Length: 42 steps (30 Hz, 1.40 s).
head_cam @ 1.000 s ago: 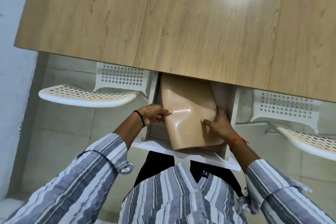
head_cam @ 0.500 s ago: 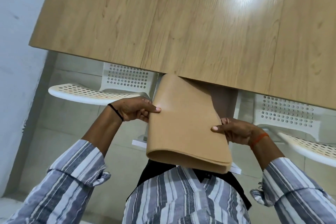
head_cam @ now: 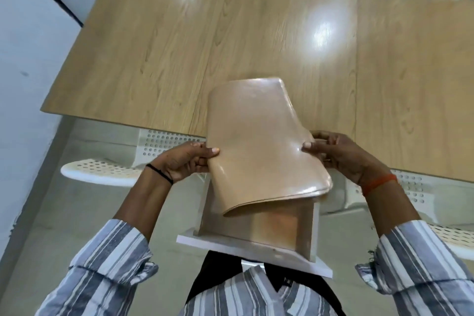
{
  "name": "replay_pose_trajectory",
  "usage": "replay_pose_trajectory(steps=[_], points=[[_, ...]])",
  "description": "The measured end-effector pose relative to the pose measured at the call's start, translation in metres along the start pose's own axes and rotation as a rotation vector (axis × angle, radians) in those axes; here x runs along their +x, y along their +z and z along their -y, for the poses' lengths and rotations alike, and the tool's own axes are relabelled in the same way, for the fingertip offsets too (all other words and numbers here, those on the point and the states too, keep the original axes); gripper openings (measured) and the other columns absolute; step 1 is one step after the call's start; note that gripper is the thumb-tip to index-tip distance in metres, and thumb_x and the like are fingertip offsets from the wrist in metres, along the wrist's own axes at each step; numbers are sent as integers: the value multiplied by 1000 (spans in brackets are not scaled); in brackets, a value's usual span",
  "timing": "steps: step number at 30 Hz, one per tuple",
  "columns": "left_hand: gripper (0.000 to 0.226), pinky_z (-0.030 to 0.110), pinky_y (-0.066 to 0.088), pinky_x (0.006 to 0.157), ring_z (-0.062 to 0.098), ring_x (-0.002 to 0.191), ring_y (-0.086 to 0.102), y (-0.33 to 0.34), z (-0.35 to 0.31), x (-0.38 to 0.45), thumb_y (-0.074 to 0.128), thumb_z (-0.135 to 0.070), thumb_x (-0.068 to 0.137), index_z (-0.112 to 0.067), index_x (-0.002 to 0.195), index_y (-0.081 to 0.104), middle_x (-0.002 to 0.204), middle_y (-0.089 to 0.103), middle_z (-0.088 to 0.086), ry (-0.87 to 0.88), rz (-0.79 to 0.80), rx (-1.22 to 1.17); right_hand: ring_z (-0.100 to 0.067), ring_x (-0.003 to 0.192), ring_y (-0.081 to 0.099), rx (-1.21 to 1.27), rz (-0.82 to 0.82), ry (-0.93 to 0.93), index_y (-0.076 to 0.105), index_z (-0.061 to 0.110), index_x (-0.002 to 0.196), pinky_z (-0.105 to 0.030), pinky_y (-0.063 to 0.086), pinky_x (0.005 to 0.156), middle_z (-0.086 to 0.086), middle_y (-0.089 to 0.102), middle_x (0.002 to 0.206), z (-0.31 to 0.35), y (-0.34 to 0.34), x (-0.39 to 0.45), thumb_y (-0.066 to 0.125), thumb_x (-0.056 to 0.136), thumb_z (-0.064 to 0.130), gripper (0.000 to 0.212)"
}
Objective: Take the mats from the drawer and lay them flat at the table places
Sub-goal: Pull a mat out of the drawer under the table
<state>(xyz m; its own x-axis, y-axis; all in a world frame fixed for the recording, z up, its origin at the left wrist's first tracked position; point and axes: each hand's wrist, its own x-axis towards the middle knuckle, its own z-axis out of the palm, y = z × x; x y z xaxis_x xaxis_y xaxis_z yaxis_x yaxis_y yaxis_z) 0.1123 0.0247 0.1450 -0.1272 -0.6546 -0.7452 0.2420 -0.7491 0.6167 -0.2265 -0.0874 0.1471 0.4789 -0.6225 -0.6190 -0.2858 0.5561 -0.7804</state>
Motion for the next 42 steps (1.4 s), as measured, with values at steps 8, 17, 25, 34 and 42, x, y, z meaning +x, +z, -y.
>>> replay_pose_trajectory(steps=[8, 17, 25, 34, 42], points=[[10, 24, 59, 64, 6, 64, 70, 65, -25, 58, 56, -6, 94, -14, 93, 61, 71, 74, -5, 113, -200, -375, -17, 108, 64, 298, -489, -182, 46, 18, 137, -40, 55, 88, -1, 60, 125, 17, -10, 7, 71, 86, 19, 57], [18, 41, 45, 96, 14, 71, 57, 125, -10, 124, 52, -5, 97, -12, 81, 55, 53, 66, -2, -44, -337, -564, -25, 113, 61, -46, -571, -76, 66, 10, 115, -45, 53, 96, -10, 65, 120, -28, 25, 48, 74, 82, 9, 34], [22, 31, 51, 60, 19, 76, 55, 76, -20, 119, 62, -15, 90, -10, 112, 59, 106, 55, 8, 26, -542, -315, -18, 78, 64, 256, -668, -65, 55, 12, 118, -36, 59, 74, -6, 61, 90, -26, 7, 60, 69, 77, -14, 50], [37, 42, 49, 97, 40, 122, 55, 8, -67, 79, 35, -35, 104, -3, 113, 51, 134, 46, 27, -2, -393, -636, -26, 87, 69, 291, -649, -149, 69, 4, 94, -38, 58, 85, -17, 71, 92, -18, -12, 57, 74, 72, -14, 29], [31, 48, 51, 96, 44, 125, 51, 14, -60, 76, 37, -7, 102, 12, 125, 41, 121, 55, 31, 2, -262, -783, -20, 85, 63, 526, -681, -30, 67, 12, 86, -26, 55, 74, -6, 67, 85, -23, -10, 49, 64, 87, -7, 19]])
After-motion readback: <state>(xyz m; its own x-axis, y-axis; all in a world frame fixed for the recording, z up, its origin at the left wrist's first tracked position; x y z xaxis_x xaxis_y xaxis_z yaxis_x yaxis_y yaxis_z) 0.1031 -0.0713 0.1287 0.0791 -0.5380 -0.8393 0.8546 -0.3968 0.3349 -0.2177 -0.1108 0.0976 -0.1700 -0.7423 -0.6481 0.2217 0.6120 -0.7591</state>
